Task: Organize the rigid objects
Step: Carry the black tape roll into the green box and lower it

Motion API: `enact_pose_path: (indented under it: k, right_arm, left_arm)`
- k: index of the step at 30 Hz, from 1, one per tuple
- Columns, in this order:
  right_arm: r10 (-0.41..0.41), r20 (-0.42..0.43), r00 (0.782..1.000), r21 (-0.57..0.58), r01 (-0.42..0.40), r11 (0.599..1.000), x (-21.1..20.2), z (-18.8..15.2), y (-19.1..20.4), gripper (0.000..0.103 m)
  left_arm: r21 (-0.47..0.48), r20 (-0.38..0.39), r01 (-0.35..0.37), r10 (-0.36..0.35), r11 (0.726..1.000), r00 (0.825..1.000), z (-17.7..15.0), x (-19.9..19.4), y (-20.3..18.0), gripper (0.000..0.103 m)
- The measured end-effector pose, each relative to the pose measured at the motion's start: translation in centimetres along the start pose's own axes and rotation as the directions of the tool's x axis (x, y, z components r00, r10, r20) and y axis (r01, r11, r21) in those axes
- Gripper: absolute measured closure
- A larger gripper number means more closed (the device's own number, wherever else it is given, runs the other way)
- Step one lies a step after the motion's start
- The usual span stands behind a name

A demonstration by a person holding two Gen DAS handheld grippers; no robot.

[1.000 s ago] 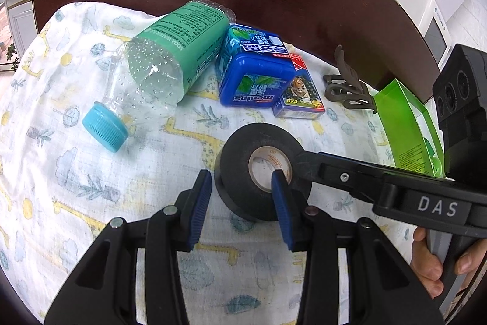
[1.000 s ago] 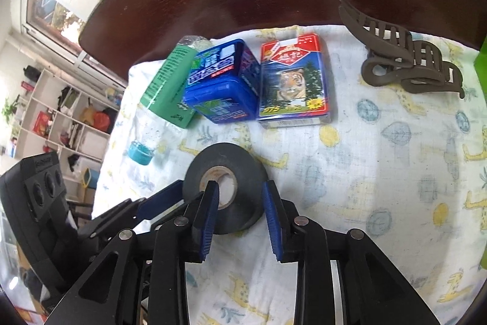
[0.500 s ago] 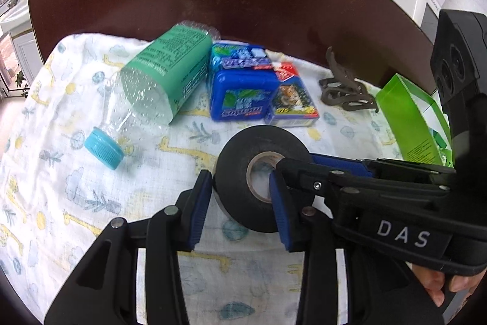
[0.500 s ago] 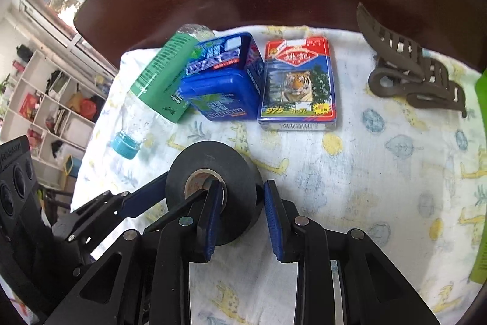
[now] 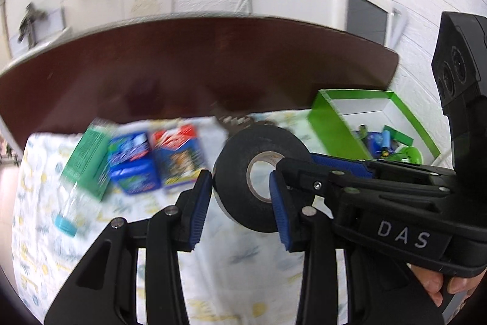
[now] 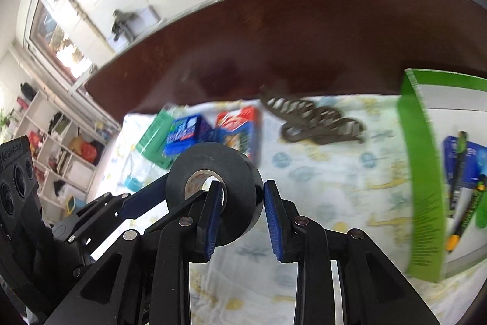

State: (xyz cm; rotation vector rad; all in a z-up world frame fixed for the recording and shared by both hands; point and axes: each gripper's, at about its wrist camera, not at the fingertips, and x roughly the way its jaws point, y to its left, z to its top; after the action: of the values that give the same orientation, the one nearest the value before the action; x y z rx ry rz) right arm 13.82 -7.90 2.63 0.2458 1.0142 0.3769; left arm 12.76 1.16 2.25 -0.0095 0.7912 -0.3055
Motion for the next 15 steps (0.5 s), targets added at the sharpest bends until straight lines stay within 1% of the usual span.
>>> enact_pose_path:
  k: [4, 9, 12, 15]
  right_arm:
    - [-0.016, 0.079, 0.997, 0.06, 0.011, 0.998, -3.7, 0.5, -3.7, 0.072]
    - [-0.049, 0.154, 0.987, 0.153, 0.025, 0.988, -7.5, 0.9, -9.6, 0.072]
    - [-0.071, 0.178, 0.981, 0.207, 0.034, 0.978, -8.9, 0.8, -12.9, 0.072]
    - [-0.083, 0.183, 0.98, 0.261, 0.033, 0.965, -9.5, 1.0, -16.2, 0.072]
  left_arm:
    - [0.084, 0.015, 0.03, -0.031, 0.996, 0.999, 2.2, 1.0, -4.9, 0.067]
    - [0.175, 0.0, 0.074, -0.075, 0.982, 0.997, 4.5, 3.5, -10.6, 0.067]
    - [0.211, -0.027, 0.097, -0.093, 0.973, 0.995, 5.6, 5.8, -13.6, 0.067]
    - [0.231, -0.053, 0.105, -0.095, 0.967, 0.994, 6.3, 7.7, -15.7, 0.067]
